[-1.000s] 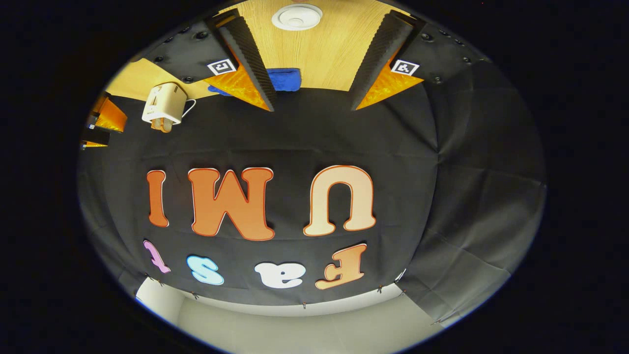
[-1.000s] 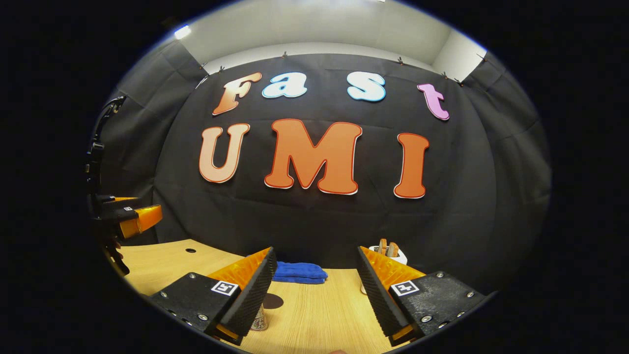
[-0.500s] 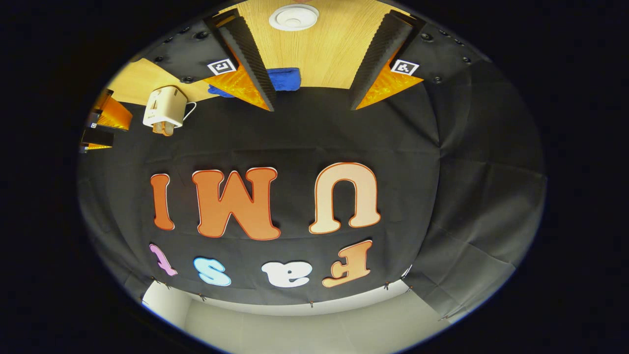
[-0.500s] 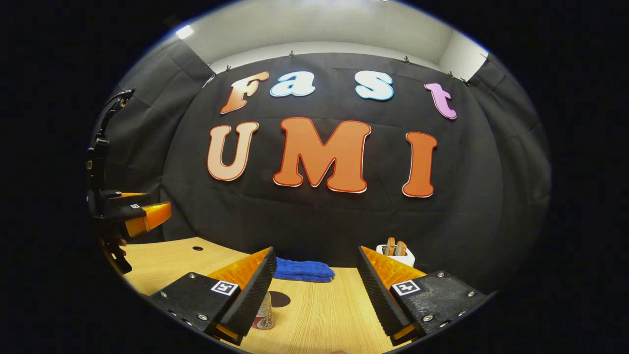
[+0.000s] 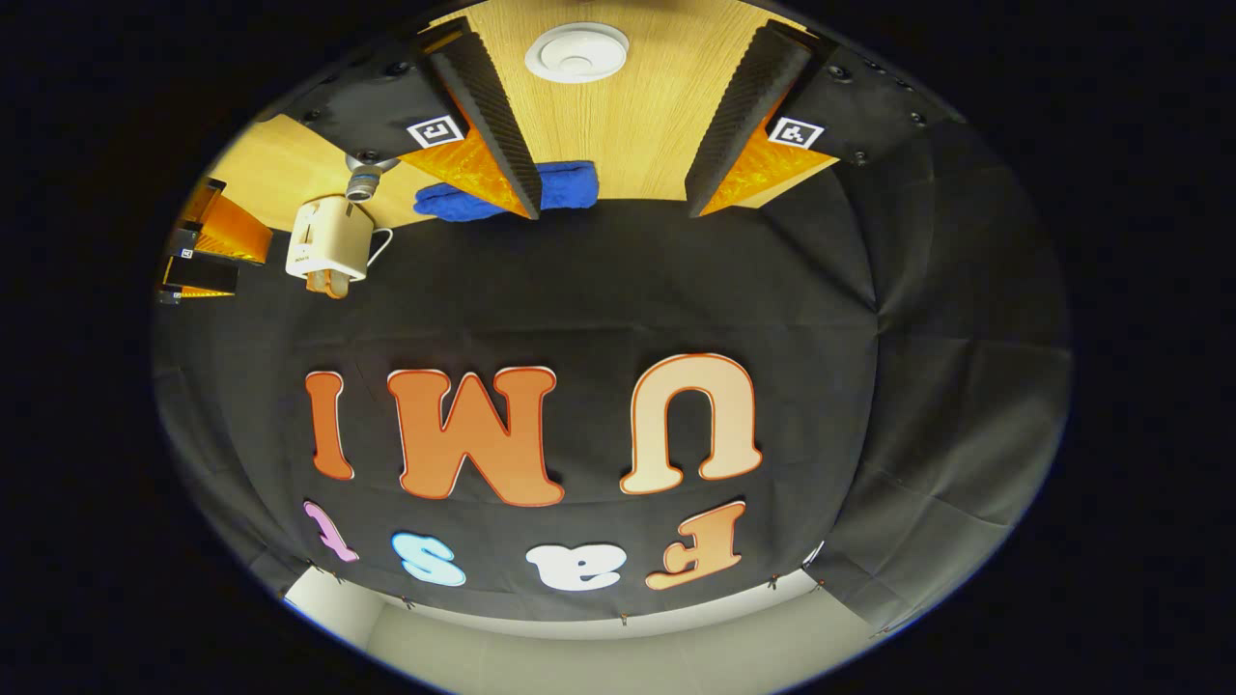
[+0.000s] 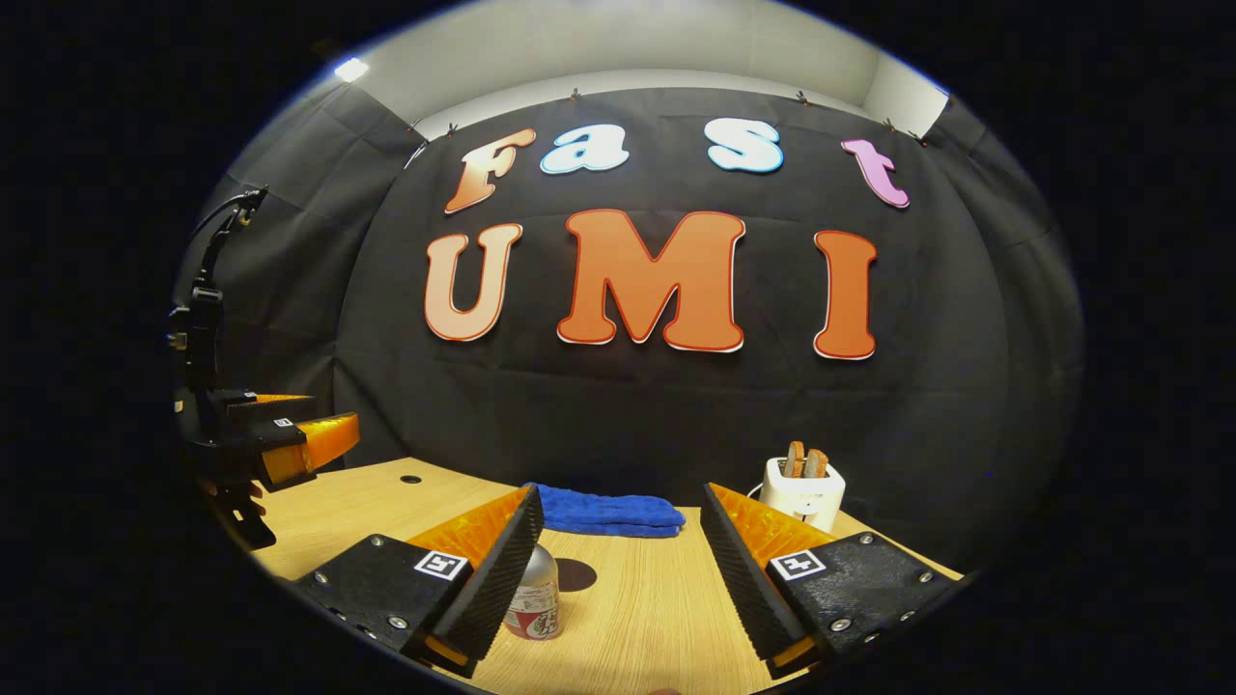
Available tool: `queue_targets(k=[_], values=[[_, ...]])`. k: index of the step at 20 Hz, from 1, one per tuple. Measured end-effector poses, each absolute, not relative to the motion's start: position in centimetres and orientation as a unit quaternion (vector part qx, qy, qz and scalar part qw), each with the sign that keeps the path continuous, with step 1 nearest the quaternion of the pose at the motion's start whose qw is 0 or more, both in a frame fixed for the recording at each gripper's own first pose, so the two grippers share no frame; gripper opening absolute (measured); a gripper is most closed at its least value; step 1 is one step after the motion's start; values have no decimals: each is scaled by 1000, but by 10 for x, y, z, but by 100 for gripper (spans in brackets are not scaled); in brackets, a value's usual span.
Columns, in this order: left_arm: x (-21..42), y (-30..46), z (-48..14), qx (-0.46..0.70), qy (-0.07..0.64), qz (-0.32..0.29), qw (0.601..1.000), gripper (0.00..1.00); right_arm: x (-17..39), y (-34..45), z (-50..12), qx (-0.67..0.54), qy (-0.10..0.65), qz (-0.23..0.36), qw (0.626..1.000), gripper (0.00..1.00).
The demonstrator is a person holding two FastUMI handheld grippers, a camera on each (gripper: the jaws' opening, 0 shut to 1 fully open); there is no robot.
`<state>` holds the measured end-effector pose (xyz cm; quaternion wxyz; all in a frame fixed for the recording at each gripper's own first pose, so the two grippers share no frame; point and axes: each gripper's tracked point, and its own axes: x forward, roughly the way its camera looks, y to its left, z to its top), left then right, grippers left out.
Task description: Open the teacup lid with one hand, grasp the water bottle and pour water into the teacup with the other hand; after pouring, place the water bottle on the coaster and then close the teacup lid.
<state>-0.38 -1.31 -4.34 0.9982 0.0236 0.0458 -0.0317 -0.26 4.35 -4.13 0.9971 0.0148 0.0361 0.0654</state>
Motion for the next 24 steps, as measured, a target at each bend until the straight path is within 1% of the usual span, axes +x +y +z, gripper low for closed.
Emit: queue_targets(k=[5, 9, 17, 18, 19, 20, 21, 22, 23, 24], values=[[-7, -15, -74, 35, 76, -43, 996, 99, -2, 67, -74, -9, 66, 97, 993, 98], [-11, -26, -103, 56, 103, -81, 990, 99, -2, 85, -95, -5, 89, 117, 989, 98], [-12, -24, -162, 66, 175, -92, 978, 100, 2, 111, -132, -8, 130, 150, 980, 98], [-13, -25, -169, 67, 184, -94, 976, 98, 2, 113, -137, -9, 135, 153, 979, 98], [-12, -27, -175, 67, 191, -97, 974, 98, 3, 115, -142, -9, 140, 155, 978, 98], [-12, -28, -181, 67, 198, -99, 973, 100, 3, 118, -146, -10, 145, 157, 977, 98], [-12, -28, -186, 68, 205, -101, 971, 100, 5, 119, -150, -10, 149, 159, 976, 98], [-12, -28, -192, 67, 212, -101, 970, 98, 6, 120, -154, -11, 153, 160, 975, 98], [-10, -29, -196, 66, 216, -104, 969, 100, 7, 121, -157, -14, 156, 162, 974, 99], [-12, -30, -200, 65, 222, -107, 967, 100, 7, 122, -161, -18, 159, 163, 974, 98]])
